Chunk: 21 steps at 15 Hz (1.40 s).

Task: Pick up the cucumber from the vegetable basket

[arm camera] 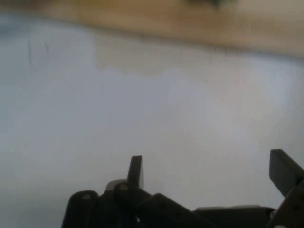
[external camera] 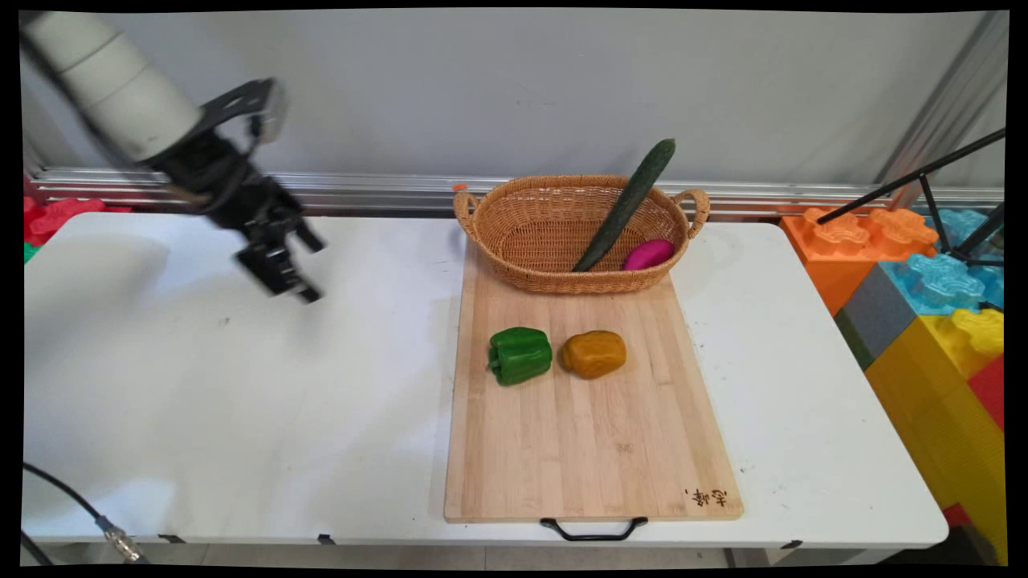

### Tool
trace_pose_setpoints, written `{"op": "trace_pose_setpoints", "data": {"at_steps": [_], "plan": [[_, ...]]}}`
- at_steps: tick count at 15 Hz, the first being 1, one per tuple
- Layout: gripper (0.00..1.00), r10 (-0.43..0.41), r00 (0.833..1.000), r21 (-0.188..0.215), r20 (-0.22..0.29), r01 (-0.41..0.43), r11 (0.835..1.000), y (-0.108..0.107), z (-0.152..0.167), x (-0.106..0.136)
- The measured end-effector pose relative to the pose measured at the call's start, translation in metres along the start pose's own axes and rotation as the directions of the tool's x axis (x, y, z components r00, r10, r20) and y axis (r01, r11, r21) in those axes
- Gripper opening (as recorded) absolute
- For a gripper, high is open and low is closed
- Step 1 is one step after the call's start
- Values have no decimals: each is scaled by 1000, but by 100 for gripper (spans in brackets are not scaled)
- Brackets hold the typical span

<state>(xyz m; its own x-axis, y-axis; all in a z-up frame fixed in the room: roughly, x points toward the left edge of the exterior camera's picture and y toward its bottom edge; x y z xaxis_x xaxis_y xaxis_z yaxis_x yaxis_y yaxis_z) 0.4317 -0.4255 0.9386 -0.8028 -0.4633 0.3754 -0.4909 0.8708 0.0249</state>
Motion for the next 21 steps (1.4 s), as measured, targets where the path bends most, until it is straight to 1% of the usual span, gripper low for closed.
{"op": "trace_pose_setpoints", "data": {"at_steps": [3, 5, 7, 9, 11, 14, 15, 18, 21], "plan": [[100, -50, 996, 48, -68, 54, 997, 4, 11, 56], [100, -95, 990, 77, -105, 104, 992, 4, 20, 86], [100, -134, 982, 95, -135, 147, 984, 5, 29, 108], [100, -184, 967, 104, -179, 204, 973, 4, 43, 136], [100, -240, 945, 102, -223, 267, 958, 3, 59, 163], [100, -320, 904, 104, -285, 361, 927, -5, 87, 197], [100, -335, 895, 105, -295, 379, 919, -7, 93, 203], [100, -396, 853, 117, -340, 456, 882, -20, 122, 225], [100, -439, 822, 123, -363, 509, 852, -34, 152, 242]]}}
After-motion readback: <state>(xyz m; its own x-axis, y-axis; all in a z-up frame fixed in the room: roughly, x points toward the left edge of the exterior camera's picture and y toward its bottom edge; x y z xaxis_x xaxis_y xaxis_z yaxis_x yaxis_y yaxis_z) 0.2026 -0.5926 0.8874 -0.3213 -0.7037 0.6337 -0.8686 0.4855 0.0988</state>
